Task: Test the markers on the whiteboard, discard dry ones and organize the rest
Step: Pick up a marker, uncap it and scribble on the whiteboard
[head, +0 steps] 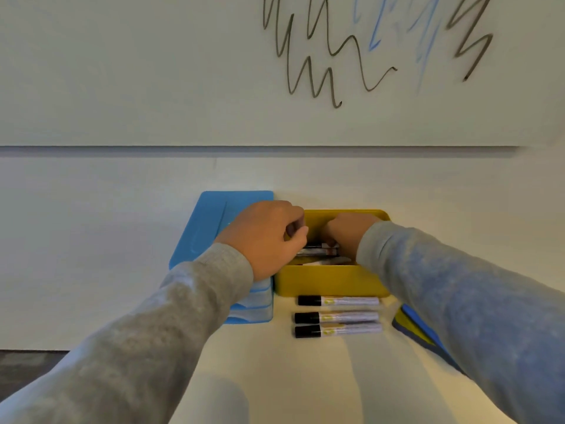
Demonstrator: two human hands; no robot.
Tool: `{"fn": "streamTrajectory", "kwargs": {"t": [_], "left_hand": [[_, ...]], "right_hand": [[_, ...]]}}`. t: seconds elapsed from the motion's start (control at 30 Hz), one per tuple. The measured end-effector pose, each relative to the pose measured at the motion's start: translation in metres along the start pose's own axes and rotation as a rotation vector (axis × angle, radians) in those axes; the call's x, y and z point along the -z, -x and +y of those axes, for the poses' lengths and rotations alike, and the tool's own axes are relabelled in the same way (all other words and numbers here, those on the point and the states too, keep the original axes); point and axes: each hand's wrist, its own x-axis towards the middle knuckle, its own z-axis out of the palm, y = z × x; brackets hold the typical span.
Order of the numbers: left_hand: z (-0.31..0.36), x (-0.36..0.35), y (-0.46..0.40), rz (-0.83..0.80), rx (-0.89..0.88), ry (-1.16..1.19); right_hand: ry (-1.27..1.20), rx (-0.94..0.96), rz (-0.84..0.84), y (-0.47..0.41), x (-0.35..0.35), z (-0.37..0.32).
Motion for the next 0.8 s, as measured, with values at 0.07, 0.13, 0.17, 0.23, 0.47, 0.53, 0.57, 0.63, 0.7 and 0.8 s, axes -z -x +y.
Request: {"fn": "streamTrajectory", "kwargs": {"t": [0.07,0.13,0.17,0.23,0.47,0.53,0.57,0.63,0.7,0.8], "left_hand": [[0.000,0.000,0.000,0.002,0.002,-0.007],[0.000,0.000,0.000,0.005,0.003,-0.017],[0.000,0.000,0.000,0.007,0.004,-0.022],[0.001,0.000,-0.001,0.006,0.007,-0.029],[0.000,-0.001,-0.001,0.001,0.011,-0.040],[0.000,-0.001,-0.001,0.002,0.016,-0.033],[0.001,0.000,0.000,0.003,0.016,-0.032],[0.001,0.000,0.000,0.006,0.007,-0.030],[0.003,0.001,0.001,0.012,-0.003,-0.039],[0.006,0.004,0.003,0.021,-0.025,-0.054]], "right_hand": [[0.005,0.004,-0.011,0.001,0.000,0.000],[0.028,0.016,-0.034,0.002,0.001,-0.001],[0.033,0.021,-0.048,0.003,0.002,-0.001],[0.033,0.020,-0.068,0.005,0.003,0.000],[-0.119,-0.036,0.041,0.032,0.027,0.007],[-0.228,-0.042,0.108,0.043,0.033,0.012],[-0.291,-0.048,0.139,0.049,0.036,0.015],[-0.403,-0.059,0.187,0.059,0.040,0.019],[-0.501,-0.066,0.253,0.071,0.045,0.022],[-0.670,-0.065,0.402,0.092,0.050,0.025]]}}
